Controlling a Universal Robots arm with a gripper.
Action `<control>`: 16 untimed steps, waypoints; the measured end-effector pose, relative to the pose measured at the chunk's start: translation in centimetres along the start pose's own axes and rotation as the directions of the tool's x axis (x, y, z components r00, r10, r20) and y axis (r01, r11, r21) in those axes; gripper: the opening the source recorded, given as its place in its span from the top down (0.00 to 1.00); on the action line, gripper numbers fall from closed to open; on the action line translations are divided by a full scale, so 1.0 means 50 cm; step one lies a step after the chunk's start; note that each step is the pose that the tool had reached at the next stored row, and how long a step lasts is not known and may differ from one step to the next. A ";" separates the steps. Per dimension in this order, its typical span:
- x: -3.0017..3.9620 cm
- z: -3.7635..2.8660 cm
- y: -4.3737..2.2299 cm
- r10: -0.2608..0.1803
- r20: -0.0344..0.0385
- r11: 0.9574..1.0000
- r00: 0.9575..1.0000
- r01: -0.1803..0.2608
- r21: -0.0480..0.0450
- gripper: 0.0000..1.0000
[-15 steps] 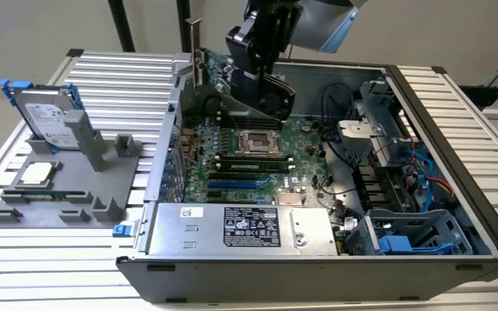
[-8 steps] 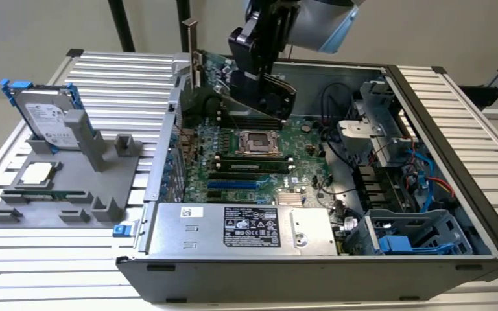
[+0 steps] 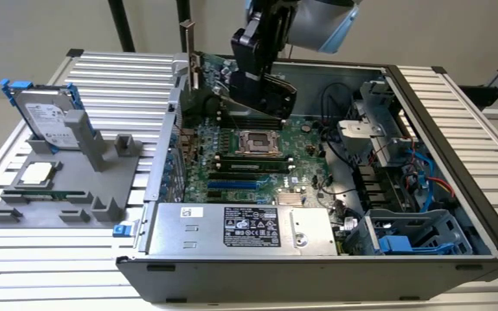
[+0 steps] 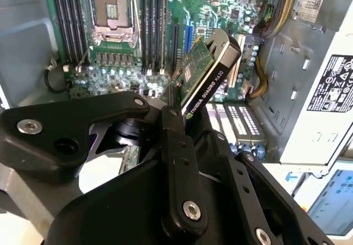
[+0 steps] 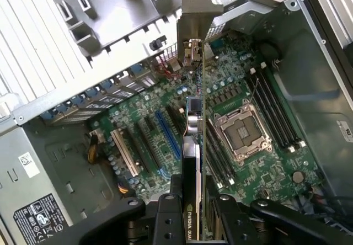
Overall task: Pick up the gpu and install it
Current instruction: 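Insert the gpu into the slot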
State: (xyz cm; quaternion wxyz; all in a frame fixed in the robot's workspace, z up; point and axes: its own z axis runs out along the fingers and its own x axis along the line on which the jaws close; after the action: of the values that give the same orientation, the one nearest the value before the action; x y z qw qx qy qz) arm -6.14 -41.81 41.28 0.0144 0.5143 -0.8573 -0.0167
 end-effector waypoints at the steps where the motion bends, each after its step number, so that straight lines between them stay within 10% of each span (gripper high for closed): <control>1: 0.000 0.000 0.000 -0.009 0.000 1.000 1.000 0.009 0.000 1.00; 16: -0.003 0.000 -0.005 -0.123 -0.005 0.992 0.992 0.123 0.001 1.00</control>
State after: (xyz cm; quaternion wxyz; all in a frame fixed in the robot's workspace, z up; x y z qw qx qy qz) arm -5.86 -41.81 41.29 0.0154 0.5663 -0.8239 -0.0158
